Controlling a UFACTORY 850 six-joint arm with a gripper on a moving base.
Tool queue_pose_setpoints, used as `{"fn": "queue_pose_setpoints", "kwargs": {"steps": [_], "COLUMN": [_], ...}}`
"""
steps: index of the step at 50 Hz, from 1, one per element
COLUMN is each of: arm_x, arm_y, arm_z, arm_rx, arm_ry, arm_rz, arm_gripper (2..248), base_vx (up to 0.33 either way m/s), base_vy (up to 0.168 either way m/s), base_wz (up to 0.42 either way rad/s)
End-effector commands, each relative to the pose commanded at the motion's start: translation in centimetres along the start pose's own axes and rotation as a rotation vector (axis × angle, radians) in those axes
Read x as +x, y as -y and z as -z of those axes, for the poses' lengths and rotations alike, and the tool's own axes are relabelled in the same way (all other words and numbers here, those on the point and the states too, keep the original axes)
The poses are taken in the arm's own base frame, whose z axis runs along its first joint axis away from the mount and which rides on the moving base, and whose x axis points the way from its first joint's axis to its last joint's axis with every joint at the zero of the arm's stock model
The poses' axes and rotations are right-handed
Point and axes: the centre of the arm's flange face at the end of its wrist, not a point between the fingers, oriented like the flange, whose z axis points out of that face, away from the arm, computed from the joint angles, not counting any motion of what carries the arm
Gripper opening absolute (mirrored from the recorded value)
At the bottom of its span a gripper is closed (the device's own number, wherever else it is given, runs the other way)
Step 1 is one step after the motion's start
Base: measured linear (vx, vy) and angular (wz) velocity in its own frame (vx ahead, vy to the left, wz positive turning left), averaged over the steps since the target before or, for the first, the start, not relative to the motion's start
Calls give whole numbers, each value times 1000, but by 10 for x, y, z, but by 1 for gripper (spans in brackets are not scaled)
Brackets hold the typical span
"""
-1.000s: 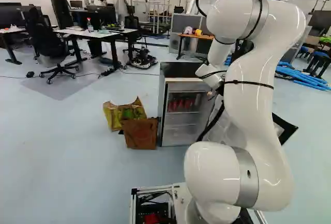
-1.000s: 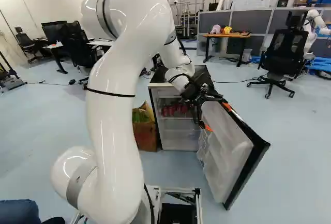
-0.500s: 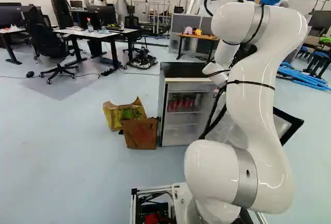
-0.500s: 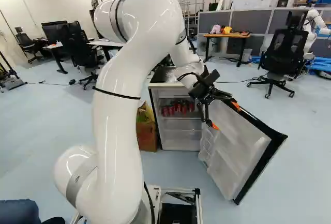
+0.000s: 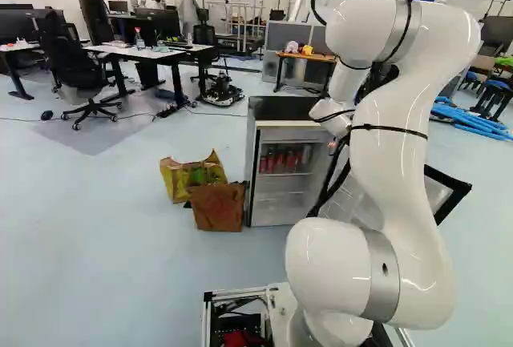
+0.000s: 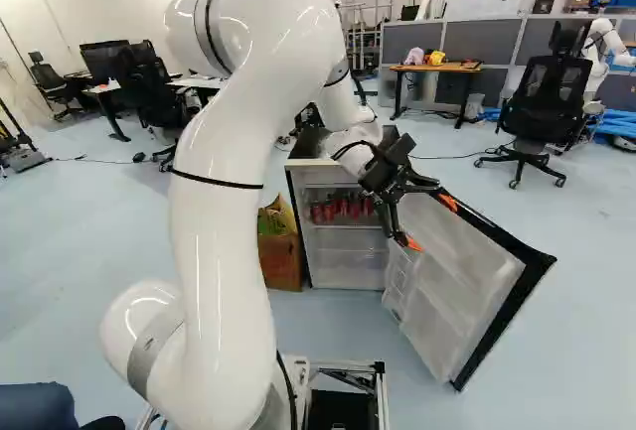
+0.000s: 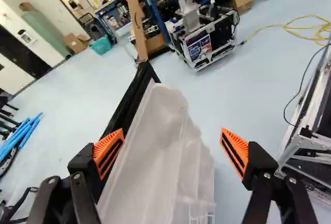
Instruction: Grab a drink from the fridge
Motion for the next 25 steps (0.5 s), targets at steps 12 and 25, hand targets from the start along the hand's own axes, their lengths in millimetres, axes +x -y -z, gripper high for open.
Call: {"fn": "queue_pose_setpoints", "kwargs": {"steps": [12, 25], "arm_x": [7, 17], "arm_y": [-19, -40], "arm_z": [7, 15], "arm_rx": [133, 280], "arm_ry": [-1, 2], "arm_rz": [85, 174], "arm_gripper": [247, 247], "base_vx": [0, 0], "base_vy": [0, 0], "base_wz": [0, 0]}}
